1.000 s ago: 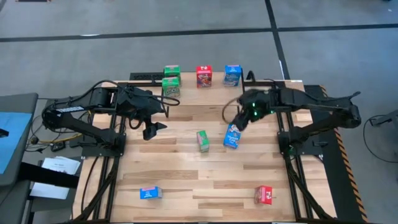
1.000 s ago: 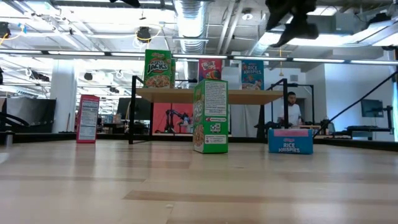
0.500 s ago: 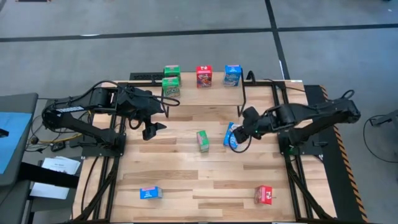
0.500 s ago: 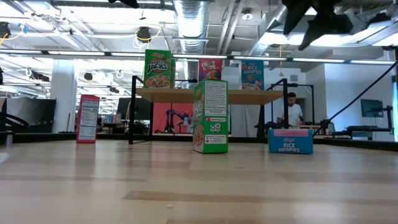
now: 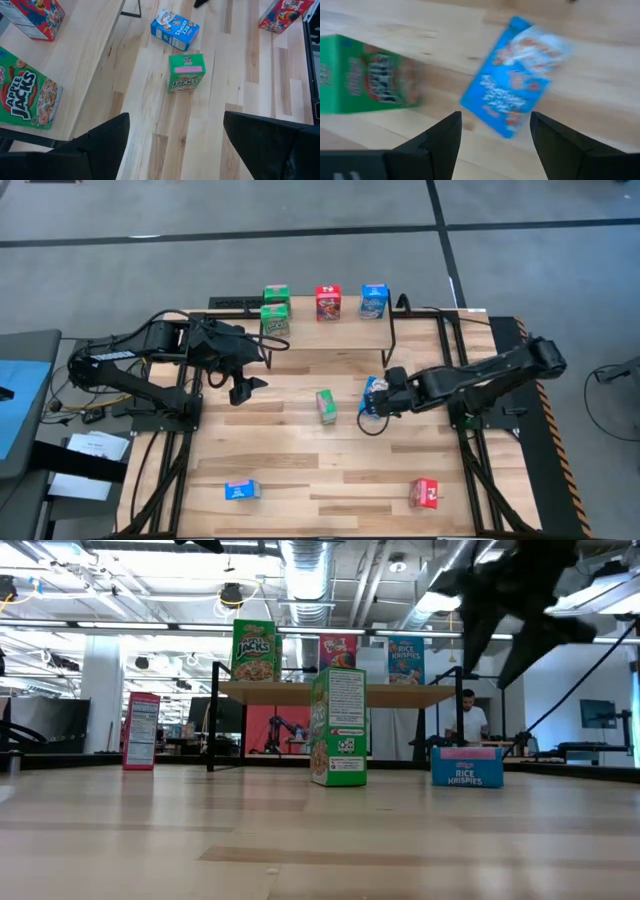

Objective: Stack cereal on shelf
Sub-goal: Put the right blue cereal box on the shelf aligned with the other blue cereal box

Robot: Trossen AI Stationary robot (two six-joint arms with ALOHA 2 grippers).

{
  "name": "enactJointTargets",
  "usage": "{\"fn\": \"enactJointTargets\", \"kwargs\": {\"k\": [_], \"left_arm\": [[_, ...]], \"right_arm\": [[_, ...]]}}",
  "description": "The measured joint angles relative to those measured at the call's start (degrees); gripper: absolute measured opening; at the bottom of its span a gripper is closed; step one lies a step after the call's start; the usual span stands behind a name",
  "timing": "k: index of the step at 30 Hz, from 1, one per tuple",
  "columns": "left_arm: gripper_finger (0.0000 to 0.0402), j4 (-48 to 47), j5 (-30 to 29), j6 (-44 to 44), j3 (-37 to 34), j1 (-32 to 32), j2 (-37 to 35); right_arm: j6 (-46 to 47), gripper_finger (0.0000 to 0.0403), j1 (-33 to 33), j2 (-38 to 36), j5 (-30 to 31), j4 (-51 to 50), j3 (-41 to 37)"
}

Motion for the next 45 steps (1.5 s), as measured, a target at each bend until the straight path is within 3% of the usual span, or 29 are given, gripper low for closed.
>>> {"fn": "enactJointTargets", "kwargs": {"k": [9,18,35,45], "left_arm": [[0.0313,-0.08,0.00,-0.01,0.00,0.00,0.00],[0.0313,-0.14,-0.01,0.00,0.00,0.00,-0.02],[0.0313,-0.17,-0.01,0.00,0.00,0.00,-0.02],[0.0313,-0.17,-0.01,0.00,0.00,0.01,-0.01]], "right_arm": [[11.55,0.0271,0.00,7.60,-0.46,5.65,-0.16],[17.78,0.0393,0.04,11.95,-0.29,7.60,0.00],[21.78,0.0399,0.67,16.04,-0.14,9.10,0.24],[19.77,0.0399,4.15,15.95,-0.42,0.79,3.15]]}}
